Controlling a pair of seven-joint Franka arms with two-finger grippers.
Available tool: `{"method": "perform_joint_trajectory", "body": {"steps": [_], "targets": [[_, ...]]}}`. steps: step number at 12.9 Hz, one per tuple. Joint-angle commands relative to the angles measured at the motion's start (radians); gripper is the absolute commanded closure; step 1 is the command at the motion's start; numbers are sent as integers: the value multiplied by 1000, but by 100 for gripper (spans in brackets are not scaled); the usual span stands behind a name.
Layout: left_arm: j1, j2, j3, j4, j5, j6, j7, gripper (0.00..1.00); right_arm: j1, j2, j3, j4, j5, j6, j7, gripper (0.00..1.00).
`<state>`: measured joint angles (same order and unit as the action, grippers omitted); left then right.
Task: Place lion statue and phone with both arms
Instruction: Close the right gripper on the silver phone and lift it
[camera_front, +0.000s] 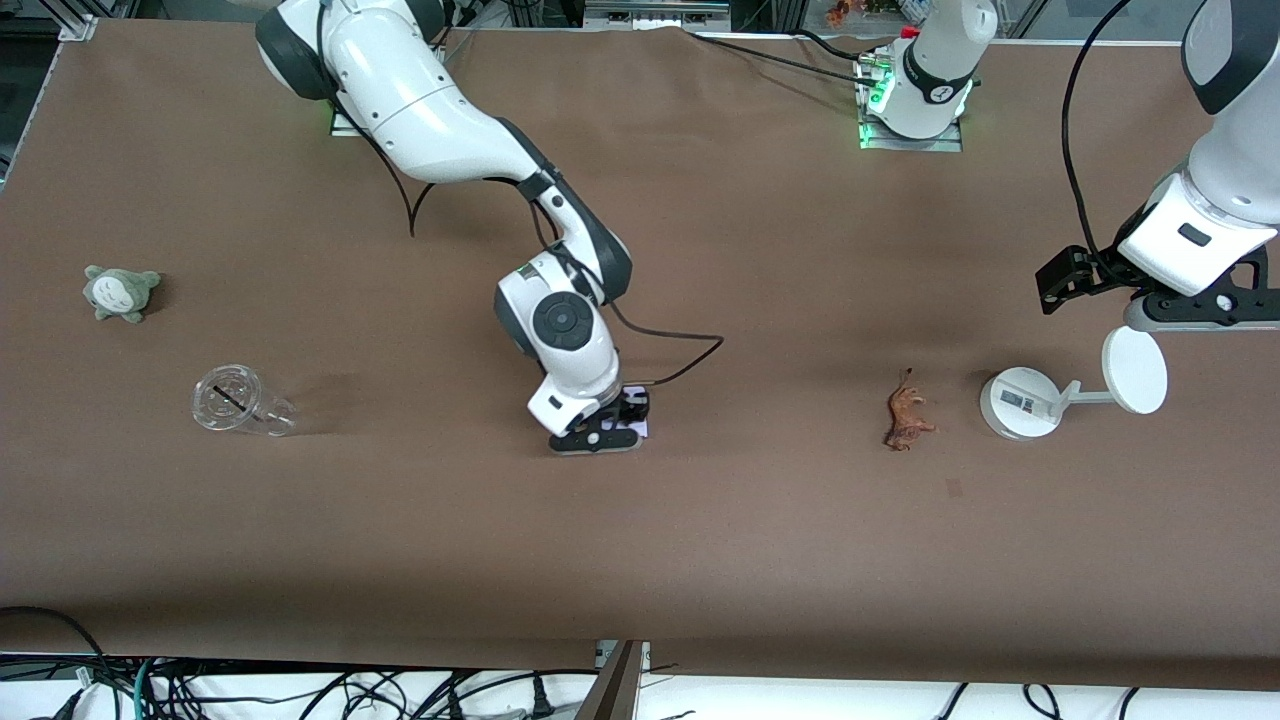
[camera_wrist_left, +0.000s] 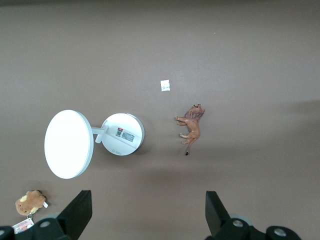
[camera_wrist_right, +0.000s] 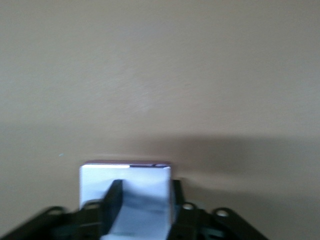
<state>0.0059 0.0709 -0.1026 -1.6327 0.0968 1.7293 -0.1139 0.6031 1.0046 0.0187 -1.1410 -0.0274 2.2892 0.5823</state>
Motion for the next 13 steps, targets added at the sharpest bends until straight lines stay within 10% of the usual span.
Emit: {"method": "perform_joint_trajectory", "body": {"steps": [1,3,4,5,13], "targets": [[-4,-10,7,-7,-23,-11,17,0,-74,-59,18,-5,-5,-106,-100,75],[-4,-11,4,-6,-23,-30,11,0,-83,-64,20,-5,27,-108,-105,67],[-4,-11,3,-6,-23,-31,11,0,-69,-54,21,-3,67,-88,-54,16],[-4,-13,3,-6,-23,-34,10,0,-45,-43,20,-5,86,-4,-5,0],[-1,-11,4,-6,-23,-43,14,0,38,2,10,-9,32,58,39,0]]}}
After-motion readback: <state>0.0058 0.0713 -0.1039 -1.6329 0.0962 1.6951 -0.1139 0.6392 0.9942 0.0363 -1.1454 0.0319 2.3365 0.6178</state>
